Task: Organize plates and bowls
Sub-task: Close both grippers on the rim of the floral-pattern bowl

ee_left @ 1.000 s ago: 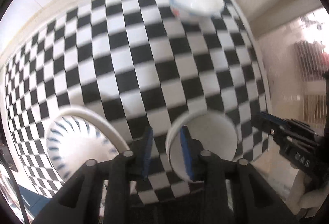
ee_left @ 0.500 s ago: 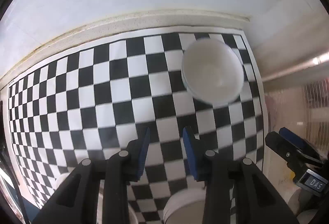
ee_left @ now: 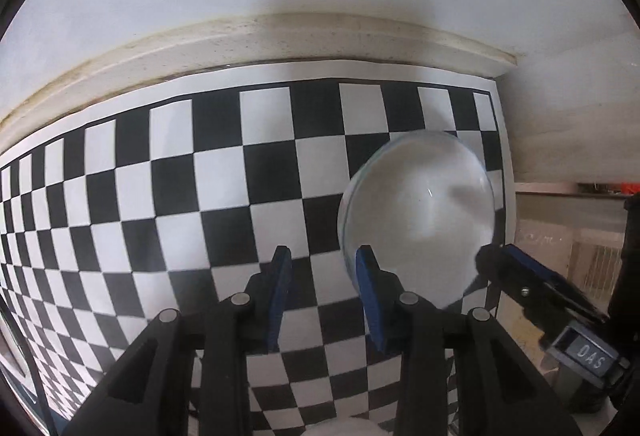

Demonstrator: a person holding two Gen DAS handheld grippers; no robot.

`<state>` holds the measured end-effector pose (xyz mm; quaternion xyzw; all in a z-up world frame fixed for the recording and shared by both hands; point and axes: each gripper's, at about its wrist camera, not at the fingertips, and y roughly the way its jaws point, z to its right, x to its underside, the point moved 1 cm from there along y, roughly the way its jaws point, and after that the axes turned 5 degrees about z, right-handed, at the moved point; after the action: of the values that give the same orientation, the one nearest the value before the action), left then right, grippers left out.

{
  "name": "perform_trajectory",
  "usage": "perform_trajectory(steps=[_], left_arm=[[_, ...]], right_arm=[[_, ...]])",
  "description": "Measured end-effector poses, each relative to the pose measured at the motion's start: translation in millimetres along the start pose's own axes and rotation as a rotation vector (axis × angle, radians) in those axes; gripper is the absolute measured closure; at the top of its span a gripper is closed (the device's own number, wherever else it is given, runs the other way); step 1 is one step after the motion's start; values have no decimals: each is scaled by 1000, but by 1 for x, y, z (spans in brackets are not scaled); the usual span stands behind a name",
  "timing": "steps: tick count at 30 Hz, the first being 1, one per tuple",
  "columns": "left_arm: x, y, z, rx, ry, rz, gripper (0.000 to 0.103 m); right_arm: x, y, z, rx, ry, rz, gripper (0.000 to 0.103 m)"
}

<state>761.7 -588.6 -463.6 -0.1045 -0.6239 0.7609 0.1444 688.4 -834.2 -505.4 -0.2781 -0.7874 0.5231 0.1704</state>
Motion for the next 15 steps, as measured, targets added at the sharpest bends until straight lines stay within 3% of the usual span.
perform_trajectory(steps=[7,11,15], left_arm=[[-10,17,-1,30,-23,-34,72],[-13,22,-3,40,-34,-43,72],[-15,26,-5,55,-38,-48,73]], right_arm=[[-7,24,0,-16,28,-38,43],[-10,34,-1,-16,31,-50,66],[-12,41,2,-22,37,-58,76]])
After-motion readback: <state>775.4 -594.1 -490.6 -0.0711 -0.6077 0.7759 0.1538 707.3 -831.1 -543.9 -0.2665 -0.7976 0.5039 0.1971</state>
